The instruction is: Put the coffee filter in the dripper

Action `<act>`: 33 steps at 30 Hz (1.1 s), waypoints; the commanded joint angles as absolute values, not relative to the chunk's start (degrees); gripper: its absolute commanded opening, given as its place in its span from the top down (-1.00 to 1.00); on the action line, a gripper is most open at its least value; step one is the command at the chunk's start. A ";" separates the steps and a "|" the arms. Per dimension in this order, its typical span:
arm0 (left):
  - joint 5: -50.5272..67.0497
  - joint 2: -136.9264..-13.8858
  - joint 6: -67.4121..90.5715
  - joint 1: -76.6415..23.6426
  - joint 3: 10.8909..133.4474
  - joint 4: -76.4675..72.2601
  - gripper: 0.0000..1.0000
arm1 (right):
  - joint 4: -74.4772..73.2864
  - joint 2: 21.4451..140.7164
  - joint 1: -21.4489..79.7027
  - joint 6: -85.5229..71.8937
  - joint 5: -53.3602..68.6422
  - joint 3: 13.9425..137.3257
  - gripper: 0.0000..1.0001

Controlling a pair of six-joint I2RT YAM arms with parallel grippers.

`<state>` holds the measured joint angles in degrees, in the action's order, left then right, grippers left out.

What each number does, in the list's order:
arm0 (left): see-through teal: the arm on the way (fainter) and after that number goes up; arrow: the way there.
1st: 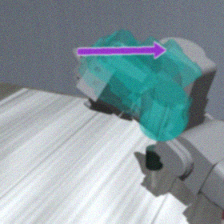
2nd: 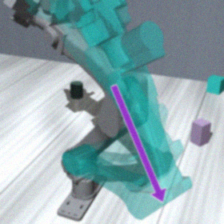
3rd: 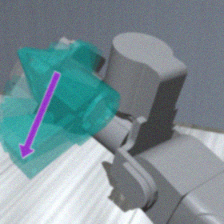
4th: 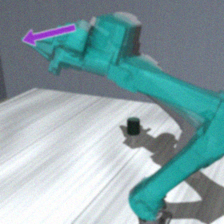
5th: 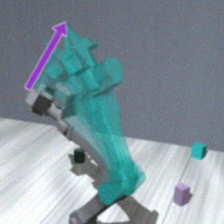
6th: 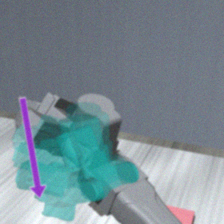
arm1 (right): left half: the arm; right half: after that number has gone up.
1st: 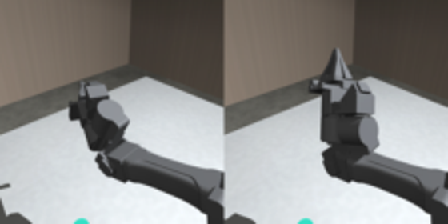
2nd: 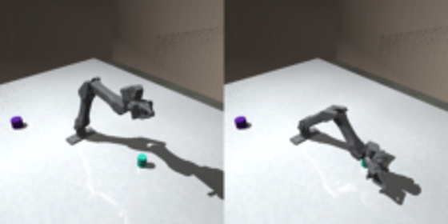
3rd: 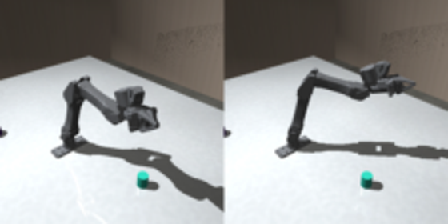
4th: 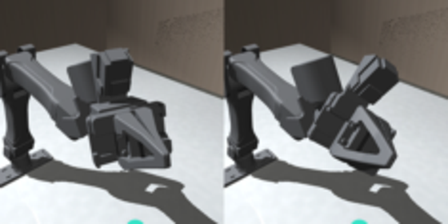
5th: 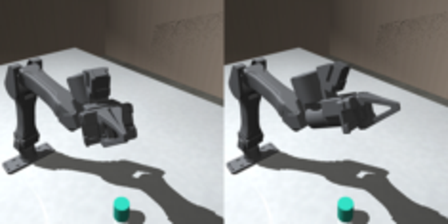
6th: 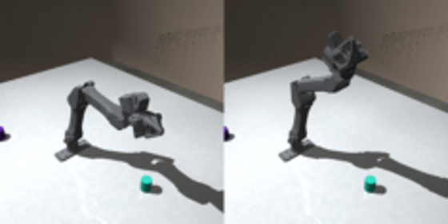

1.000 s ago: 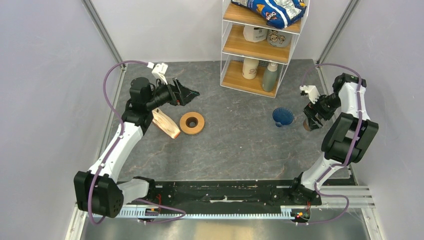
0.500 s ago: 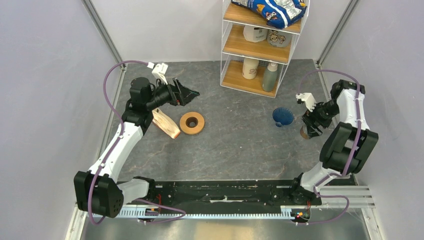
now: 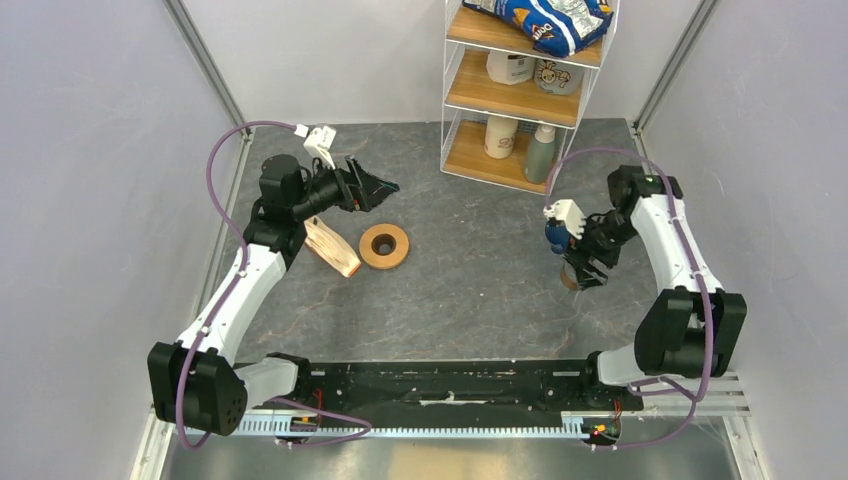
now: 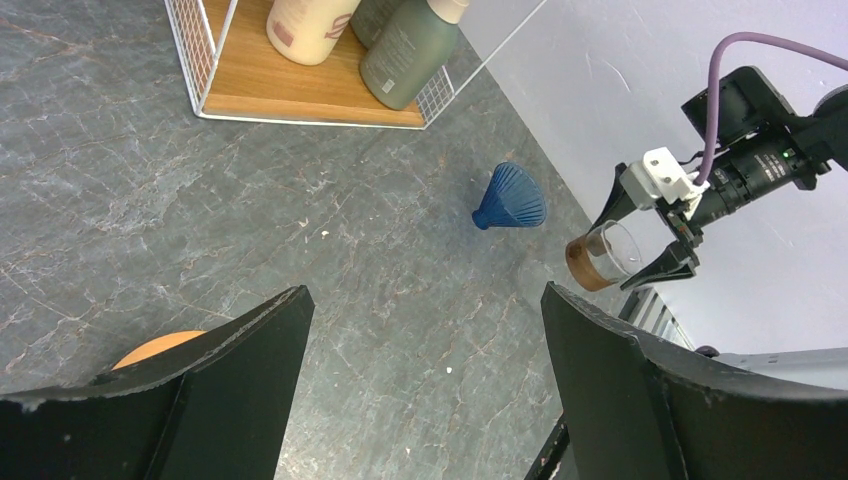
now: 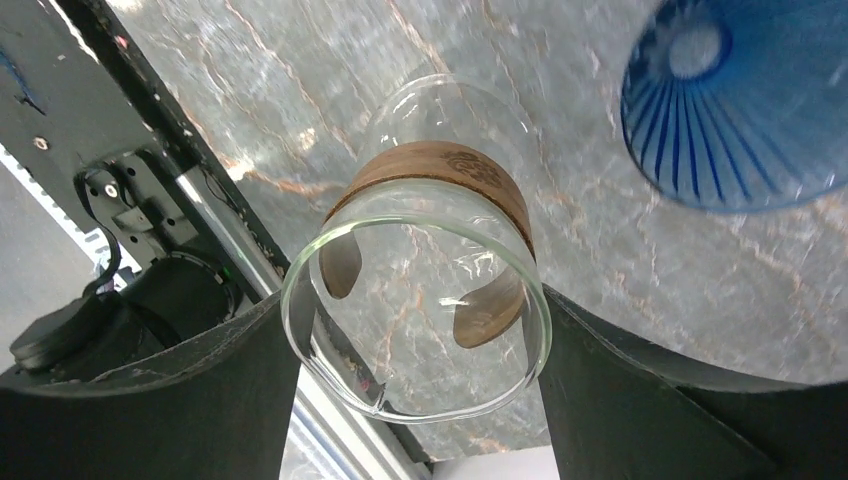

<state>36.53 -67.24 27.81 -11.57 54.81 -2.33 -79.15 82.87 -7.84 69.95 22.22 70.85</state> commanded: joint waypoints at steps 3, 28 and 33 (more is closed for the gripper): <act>35.68 -66.19 27.51 -11.09 56.95 -2.75 -0.85 | -74.94 79.98 2.34 61.50 25.05 70.34 -0.67; 32.08 -61.72 32.48 -0.09 55.94 3.18 -0.84 | -60.31 104.54 29.43 47.11 19.33 94.14 -0.72; 32.15 -60.95 31.21 -0.09 55.99 4.59 -0.84 | -60.71 106.37 30.35 46.91 19.85 96.41 -0.78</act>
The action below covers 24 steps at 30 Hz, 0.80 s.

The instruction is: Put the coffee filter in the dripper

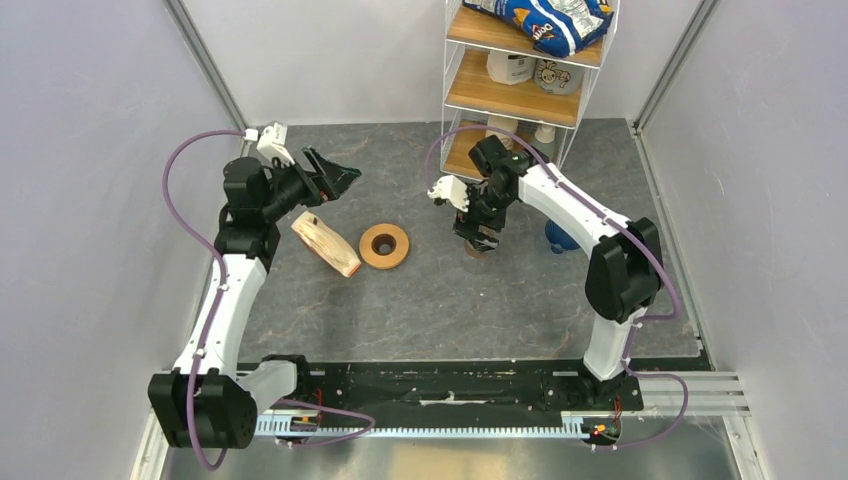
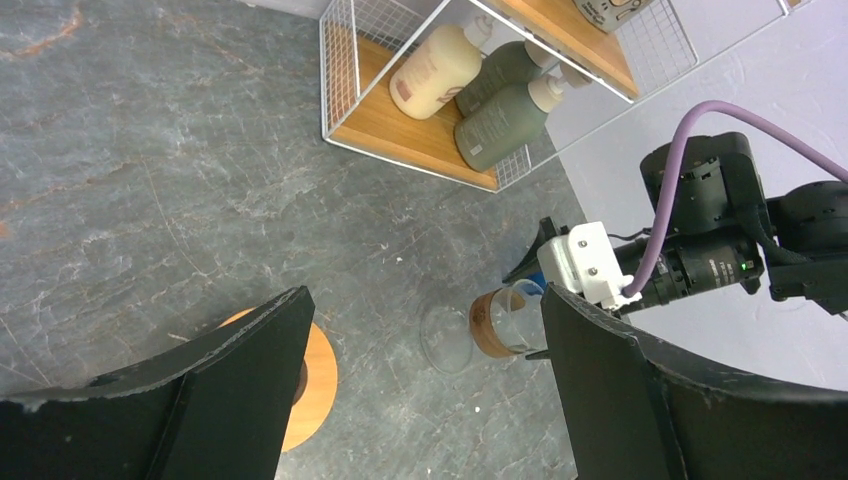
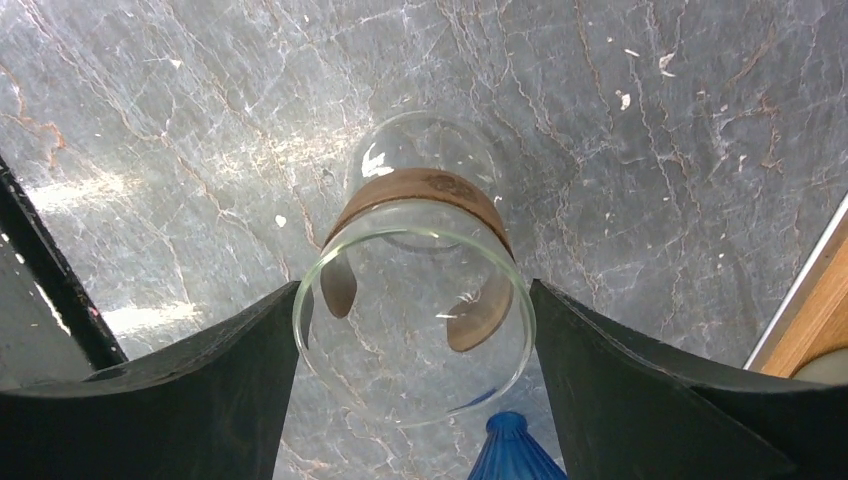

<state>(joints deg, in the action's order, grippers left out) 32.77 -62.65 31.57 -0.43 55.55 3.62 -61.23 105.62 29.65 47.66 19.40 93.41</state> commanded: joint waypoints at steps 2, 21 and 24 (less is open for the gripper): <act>32.34 -60.57 30.75 -0.09 55.99 4.90 -0.85 | -60.67 106.02 30.48 46.74 20.26 96.59 -0.83; 40.90 -95.92 -10.84 -0.15 91.48 52.37 -0.91 | -65.51 97.59 22.99 32.13 28.32 106.13 -0.94; 38.44 -106.71 -18.78 -1.40 103.30 64.33 -0.88 | -67.15 96.40 19.69 30.55 29.86 104.34 -0.94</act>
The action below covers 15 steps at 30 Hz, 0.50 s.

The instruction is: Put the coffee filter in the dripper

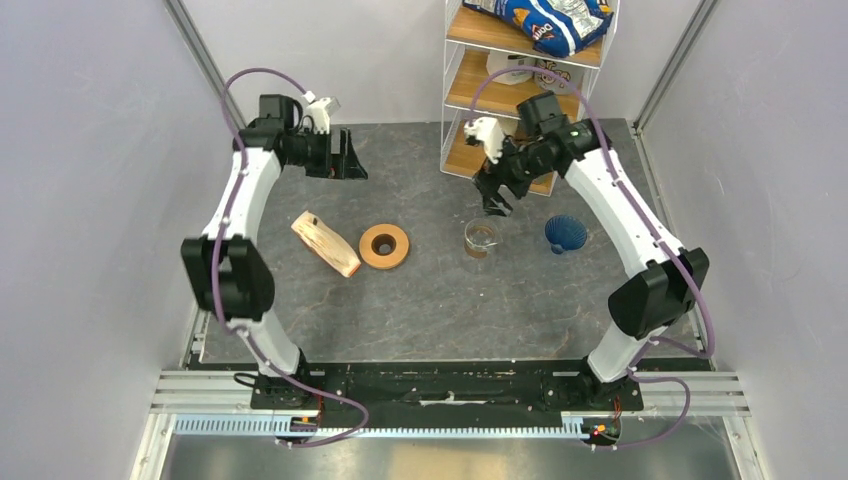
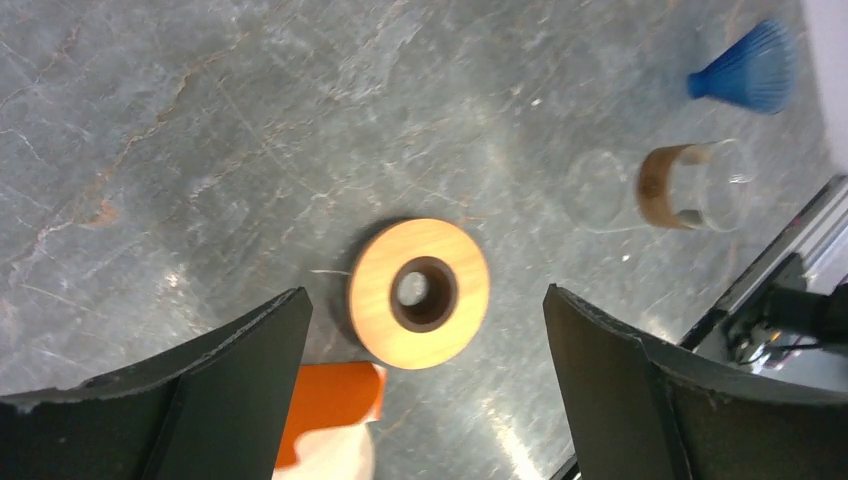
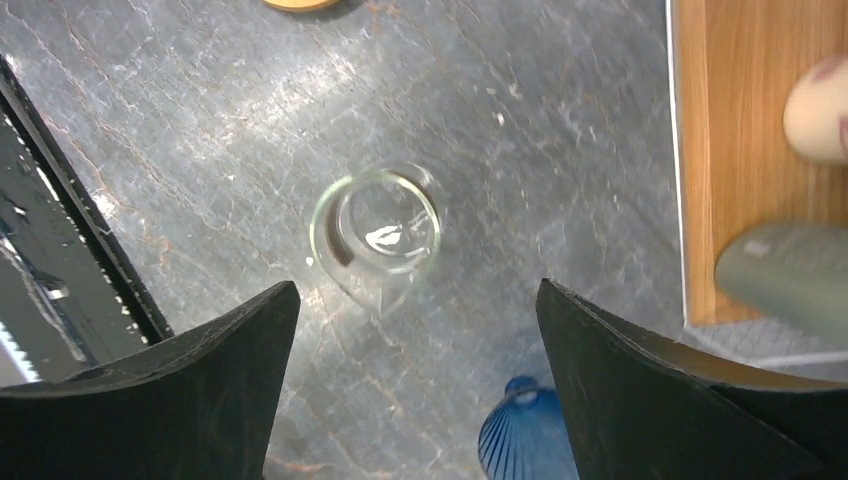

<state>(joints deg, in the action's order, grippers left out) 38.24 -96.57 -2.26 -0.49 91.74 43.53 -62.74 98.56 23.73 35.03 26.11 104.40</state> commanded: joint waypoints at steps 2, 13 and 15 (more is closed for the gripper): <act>37.55 -113.35 -22.16 -2.16 110.00 69.99 -0.82 | -67.63 95.21 17.62 29.04 31.15 102.46 -0.94; 36.20 -129.98 -30.13 -4.13 117.42 77.43 -0.64 | -69.54 91.75 14.91 27.14 32.27 95.75 -0.94; 36.39 -131.61 -30.25 -4.13 117.42 77.21 -0.63 | -69.86 91.06 14.86 27.07 32.15 94.56 -0.94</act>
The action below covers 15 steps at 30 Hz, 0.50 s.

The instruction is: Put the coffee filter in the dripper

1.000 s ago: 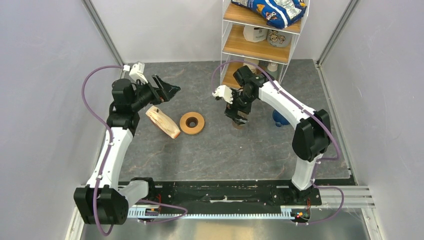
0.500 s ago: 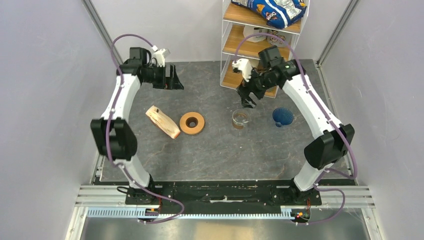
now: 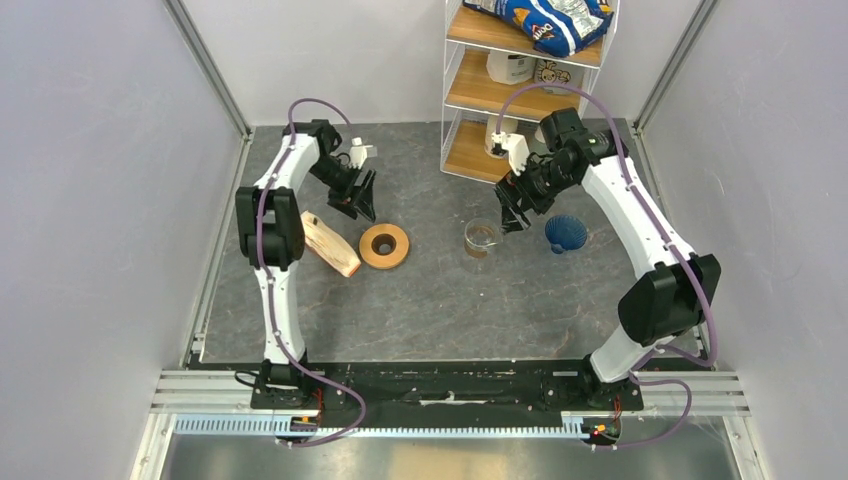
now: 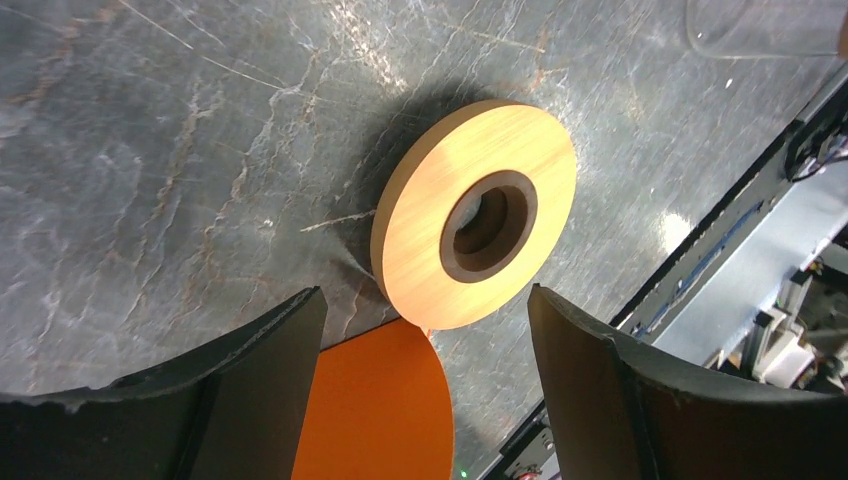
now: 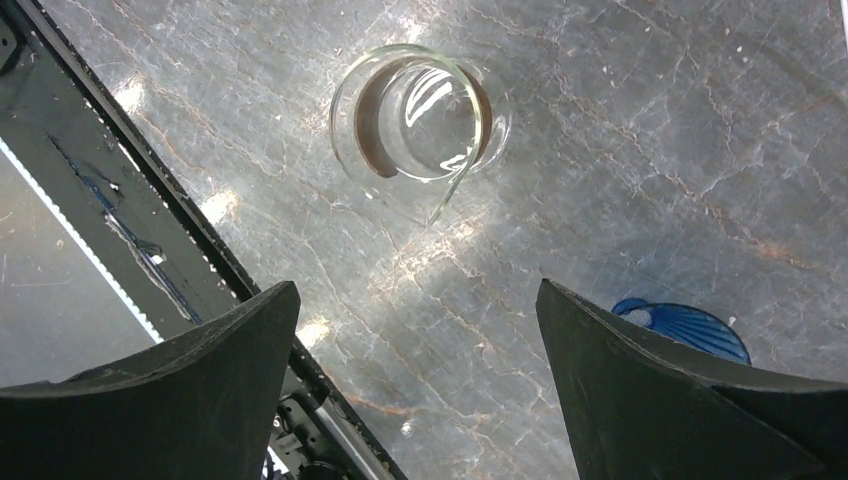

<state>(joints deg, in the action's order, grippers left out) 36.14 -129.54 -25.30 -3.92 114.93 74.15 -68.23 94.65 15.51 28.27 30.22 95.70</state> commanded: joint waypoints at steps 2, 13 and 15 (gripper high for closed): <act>37.01 -132.78 -30.23 -4.22 117.42 76.83 -0.63 | -69.83 90.28 14.85 27.06 31.99 92.59 -0.94; 41.68 -137.69 -29.23 -4.66 116.39 76.73 -0.60 | -68.67 88.76 14.77 34.19 30.51 85.69 -0.94; 42.54 -138.45 -29.05 -4.83 116.19 76.57 -0.59 | -69.03 88.92 14.77 34.84 30.26 85.91 -0.94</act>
<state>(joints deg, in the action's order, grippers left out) 38.63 -137.08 -27.73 -4.29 115.02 75.99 -68.53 90.19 14.87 31.83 30.11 85.73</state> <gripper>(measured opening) 0.802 0.970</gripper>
